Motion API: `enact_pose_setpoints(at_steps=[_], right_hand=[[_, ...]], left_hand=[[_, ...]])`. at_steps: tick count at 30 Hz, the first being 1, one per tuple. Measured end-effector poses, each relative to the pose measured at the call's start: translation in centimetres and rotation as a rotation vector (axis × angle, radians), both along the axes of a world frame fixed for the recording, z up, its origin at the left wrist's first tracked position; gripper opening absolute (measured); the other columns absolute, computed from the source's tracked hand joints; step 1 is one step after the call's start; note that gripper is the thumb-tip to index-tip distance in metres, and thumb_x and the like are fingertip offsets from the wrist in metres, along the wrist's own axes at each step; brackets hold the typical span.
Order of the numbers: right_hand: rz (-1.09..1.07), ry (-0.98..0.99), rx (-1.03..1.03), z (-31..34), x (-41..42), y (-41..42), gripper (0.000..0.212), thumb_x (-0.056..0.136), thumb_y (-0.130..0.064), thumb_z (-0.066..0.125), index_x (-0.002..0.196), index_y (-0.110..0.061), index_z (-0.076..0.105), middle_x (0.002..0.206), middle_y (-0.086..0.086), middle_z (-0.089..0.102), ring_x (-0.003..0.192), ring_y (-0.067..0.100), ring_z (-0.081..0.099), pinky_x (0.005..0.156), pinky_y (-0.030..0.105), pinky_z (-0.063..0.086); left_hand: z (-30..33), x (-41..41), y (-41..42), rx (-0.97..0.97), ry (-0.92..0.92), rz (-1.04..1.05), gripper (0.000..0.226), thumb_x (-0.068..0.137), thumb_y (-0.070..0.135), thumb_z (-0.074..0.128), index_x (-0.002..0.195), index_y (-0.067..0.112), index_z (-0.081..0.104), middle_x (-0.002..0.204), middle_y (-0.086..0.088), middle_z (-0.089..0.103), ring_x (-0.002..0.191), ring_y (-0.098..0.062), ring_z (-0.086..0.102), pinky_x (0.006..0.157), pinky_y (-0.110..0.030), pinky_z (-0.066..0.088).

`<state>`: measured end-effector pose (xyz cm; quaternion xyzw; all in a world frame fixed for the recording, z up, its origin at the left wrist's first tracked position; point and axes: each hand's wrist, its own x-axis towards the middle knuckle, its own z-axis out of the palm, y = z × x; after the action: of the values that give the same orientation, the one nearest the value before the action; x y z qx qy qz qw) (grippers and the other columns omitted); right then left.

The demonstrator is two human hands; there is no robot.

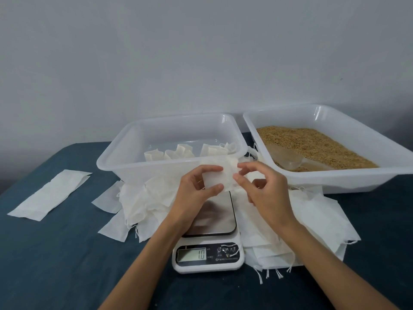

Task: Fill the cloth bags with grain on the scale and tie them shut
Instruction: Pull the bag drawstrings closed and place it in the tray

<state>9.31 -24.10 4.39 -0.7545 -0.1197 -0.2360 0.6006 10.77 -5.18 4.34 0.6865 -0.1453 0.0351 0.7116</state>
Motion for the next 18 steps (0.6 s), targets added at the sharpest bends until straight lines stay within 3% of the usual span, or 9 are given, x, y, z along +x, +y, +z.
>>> enact_pose_setpoints(at_steps=[5,9,12,15,18], right_hand=[[-0.010,0.034,-0.013,-0.16,0.42,-0.13,0.007,0.096,-0.020,0.068,0.092,-0.026,0.067,0.090,-0.010,0.068,0.053,0.004,0.055,0.050,0.018,0.041],[0.075,0.067,0.096,0.08,0.47,-0.27,0.006,0.100,-0.029,0.062,0.094,-0.028,0.062,0.096,-0.004,0.071,0.041,0.023,0.056,0.042,0.027,0.042],[0.146,0.073,0.017,-0.14,0.47,-0.17,0.020,0.097,-0.032,0.067,0.083,-0.018,0.063,0.084,-0.001,0.072,0.041,0.028,0.057,0.044,0.028,0.043],[0.139,0.051,0.034,0.01,0.25,-0.13,0.034,0.098,-0.034,0.065,0.067,-0.025,0.053,0.065,-0.005,0.059,0.041,0.027,0.058,0.044,0.024,0.041],[0.177,0.050,0.052,0.17,0.27,-0.25,0.032,0.097,-0.042,0.065,0.069,-0.026,0.059,0.065,-0.003,0.056,0.044,0.023,0.058,0.045,0.025,0.041]], left_hand=[[-0.16,0.28,0.11,-0.026,0.015,-0.009,0.040,0.085,-0.009,0.076,0.116,0.016,0.075,0.106,-0.006,0.078,0.096,-0.015,0.071,0.081,-0.024,0.056],[-0.34,0.52,0.19,-0.037,0.032,0.010,0.042,0.084,-0.009,0.076,0.117,0.018,0.075,0.104,-0.002,0.078,0.095,-0.011,0.070,0.081,-0.021,0.054],[-0.40,0.63,0.19,-0.072,0.050,0.029,0.032,0.090,-0.002,0.074,0.115,0.018,0.077,0.103,-0.004,0.078,0.092,-0.013,0.070,0.081,-0.023,0.056],[-0.57,0.78,0.36,-0.104,0.075,0.082,0.021,0.098,0.005,0.068,0.111,0.017,0.079,0.089,0.000,0.071,0.079,-0.010,0.060,0.076,-0.021,0.052],[-0.56,0.96,0.58,-0.112,0.076,0.116,0.019,0.098,0.004,0.068,0.109,0.016,0.079,0.084,0.003,0.068,0.073,-0.008,0.054,0.070,-0.017,0.049]])
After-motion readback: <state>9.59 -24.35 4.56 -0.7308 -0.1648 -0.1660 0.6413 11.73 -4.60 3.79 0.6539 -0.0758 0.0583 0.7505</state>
